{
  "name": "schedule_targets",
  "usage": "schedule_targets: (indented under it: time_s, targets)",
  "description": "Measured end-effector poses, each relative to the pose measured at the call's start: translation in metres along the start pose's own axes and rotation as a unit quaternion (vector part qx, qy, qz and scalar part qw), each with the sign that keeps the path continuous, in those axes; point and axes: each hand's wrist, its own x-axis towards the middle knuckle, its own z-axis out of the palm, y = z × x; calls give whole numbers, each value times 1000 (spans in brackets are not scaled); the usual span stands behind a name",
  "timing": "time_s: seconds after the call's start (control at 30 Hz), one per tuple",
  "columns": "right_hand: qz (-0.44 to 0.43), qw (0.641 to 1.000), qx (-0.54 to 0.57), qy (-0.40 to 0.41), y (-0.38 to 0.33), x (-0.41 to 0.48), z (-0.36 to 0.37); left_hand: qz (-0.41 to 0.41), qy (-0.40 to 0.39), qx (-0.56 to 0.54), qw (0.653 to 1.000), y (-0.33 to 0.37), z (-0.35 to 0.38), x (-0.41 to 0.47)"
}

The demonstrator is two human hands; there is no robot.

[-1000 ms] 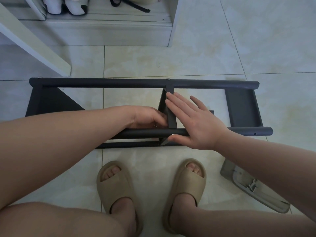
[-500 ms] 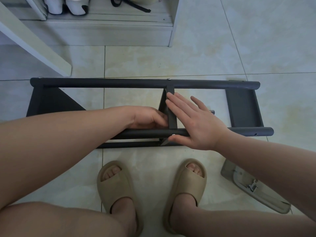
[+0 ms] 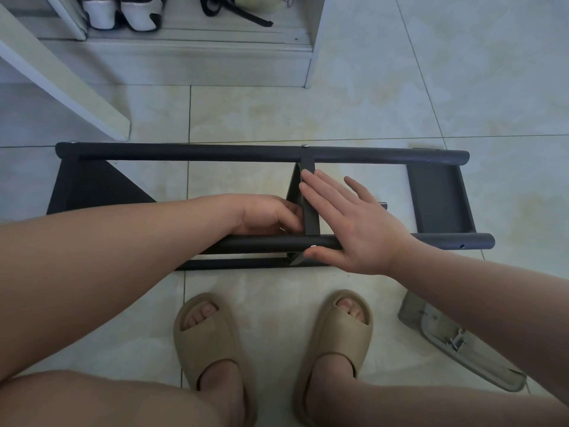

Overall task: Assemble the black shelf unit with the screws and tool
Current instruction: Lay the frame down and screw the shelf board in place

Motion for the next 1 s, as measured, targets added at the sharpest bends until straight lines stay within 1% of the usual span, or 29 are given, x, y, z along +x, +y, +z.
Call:
schedule_targets:
  time_s: [0.1,0.23,0.3,0.5,0.57,0.67,0.73,0.9,1.0]
  targets:
    - [-1,1000,1,3,0,0,0,3,3,11,1000,0,2,1]
    - [-3,1000,1,7,1,-1,1,13,38,55,998,-2,0,2]
    - [-2,1000,2,9,0,0,1,9,28,46,999,-2,-1,1]
    - [-2,1000,-5,4,0,-1,2,-8,-26,-32,999,0,1,-2]
    - [-3,1000,-6,6,0,0,2,-16,-31,-19,999,2,1,-3]
    - [-1,1000,-4,8,0,0,1,-12,1,34,999,2,1,-3]
    - [-2,1000,-3,9,0,0,2,-2,14,43,999,-1,-1,0]
    - [-3,1000,-1,12,0,0,2,2,-19,-14,1000,0,-1,1]
    - [-3,1000,-1,14,1,0,2,-22,-39,-23,999,0,-2,0]
